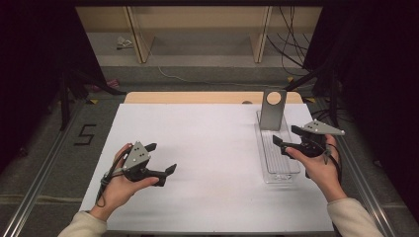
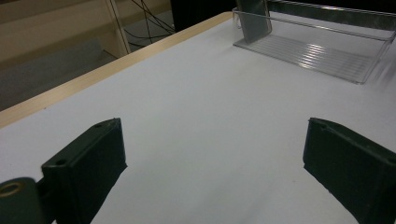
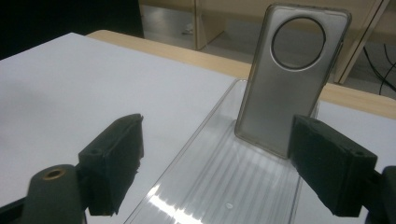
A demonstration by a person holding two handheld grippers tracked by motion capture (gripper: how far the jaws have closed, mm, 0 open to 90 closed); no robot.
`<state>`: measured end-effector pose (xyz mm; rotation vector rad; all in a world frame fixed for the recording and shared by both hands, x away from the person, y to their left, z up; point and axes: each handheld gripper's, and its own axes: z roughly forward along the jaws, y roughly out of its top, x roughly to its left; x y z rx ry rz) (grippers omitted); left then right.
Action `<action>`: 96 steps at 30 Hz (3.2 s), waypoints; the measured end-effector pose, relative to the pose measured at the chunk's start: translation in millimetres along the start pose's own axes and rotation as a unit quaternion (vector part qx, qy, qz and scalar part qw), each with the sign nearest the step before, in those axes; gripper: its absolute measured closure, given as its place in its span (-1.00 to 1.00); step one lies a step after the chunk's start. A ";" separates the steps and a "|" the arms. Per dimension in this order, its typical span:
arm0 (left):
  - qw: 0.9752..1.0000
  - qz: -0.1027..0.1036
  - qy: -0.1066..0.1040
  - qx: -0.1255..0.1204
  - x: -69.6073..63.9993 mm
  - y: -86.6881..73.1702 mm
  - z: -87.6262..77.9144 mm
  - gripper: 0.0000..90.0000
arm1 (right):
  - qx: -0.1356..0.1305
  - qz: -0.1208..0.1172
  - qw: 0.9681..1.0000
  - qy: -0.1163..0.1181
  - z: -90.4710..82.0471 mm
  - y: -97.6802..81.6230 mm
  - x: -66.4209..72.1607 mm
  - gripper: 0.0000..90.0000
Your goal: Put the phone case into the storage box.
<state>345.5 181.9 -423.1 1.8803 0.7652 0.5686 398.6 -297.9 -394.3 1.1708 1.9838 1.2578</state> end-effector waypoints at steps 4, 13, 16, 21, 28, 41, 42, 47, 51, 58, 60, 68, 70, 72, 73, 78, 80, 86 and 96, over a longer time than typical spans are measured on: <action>1.000 0.001 -0.001 0.002 -0.2 -1.2 -1.4 -0.88 | 0.001 0.000 1.000 0.004 -4.4 -4.1 0.9 -0.57; 1.000 0.001 -0.004 0.001 -1.6 -2.1 -2.8 -0.88 | -0.001 0.000 1.000 0.011 -13.4 -10.9 2.9 -0.57; 1.000 0.000 -0.004 0.001 -1.6 -2.8 -3.7 -0.88 | -0.003 0.001 1.000 0.012 -13.9 -13.0 3.7 -0.57; 1.000 0.000 -0.004 0.002 -1.5 -4.4 -5.7 -0.88 | 0.001 0.000 1.000 0.015 -17.1 -16.2 5.8 -0.57; 1.000 0.001 -0.003 0.002 -1.5 -6.1 -8.2 -0.88 | -0.002 -0.001 1.000 0.021 -23.1 -22.4 9.5 -0.57; 1.000 -0.001 -0.007 0.004 -2.6 -9.0 -11.1 -0.88 | -0.001 -0.006 1.000 0.023 -31.3 -31.4 12.4 -0.57; 1.000 -0.001 -0.006 0.004 -2.7 -9.2 -11.4 -0.88 | -0.001 -0.007 1.000 0.023 -31.8 -31.9 12.7 -0.57; 1.000 -0.002 -0.006 0.004 -3.2 -10.4 -12.5 -0.88 | 0.000 -0.010 1.000 0.024 -33.9 -34.4 14.1 -0.57; 1.000 -0.002 -0.006 0.004 -3.5 -11.1 -13.5 -0.88 | 0.002 -0.010 1.000 0.026 -35.6 -36.5 14.6 -0.58; 1.000 -0.002 -0.007 0.006 -3.7 -12.8 -15.0 -0.88 | 0.006 -0.011 1.000 0.027 -37.8 -41.9 15.5 -0.59; 1.000 -0.003 -0.008 0.006 -4.1 -13.4 -15.4 -0.88 | 0.007 -0.011 1.000 0.029 -37.9 -43.1 15.8 -0.59; 1.000 -0.003 -0.009 0.008 -5.0 -16.4 -17.9 -0.88 | 0.009 -0.015 0.999 0.031 -36.8 -45.3 17.4 -0.60; 1.000 -0.002 -0.009 0.008 -4.8 -16.9 -18.6 -0.88 | 0.010 -0.015 0.999 0.031 -36.7 -45.5 17.8 -0.60; 1.000 -0.002 -0.008 0.008 -4.6 -17.5 -19.4 -0.88 | 0.010 -0.016 0.999 0.031 -36.6 -45.8 18.4 -0.60; 1.000 -0.003 -0.008 0.008 -4.7 -17.8 -19.5 -0.88 | 0.010 -0.017 0.999 0.031 -36.4 -46.0 18.5 -0.60; 1.000 -0.003 -0.008 0.009 -4.7 -19.1 -19.4 -0.88 | 0.010 -0.019 0.999 0.032 -35.7 -47.0 18.6 -0.60; 1.000 -0.003 -0.008 0.010 -4.6 -19.4 -19.2 -0.88 | 0.010 -0.019 0.999 0.032 -35.3 -47.5 18.7 -0.60; 1.000 -0.002 -0.009 0.012 -4.7 -20.0 -18.4 -0.88 | 0.007 -0.019 0.999 0.033 -34.1 -48.4 19.7 -0.60; 1.000 -0.005 -0.010 0.012 -5.6 -19.7 -17.2 -0.88 | 0.002 -0.015 0.999 0.031 -35.5 -47.9 17.8 -0.61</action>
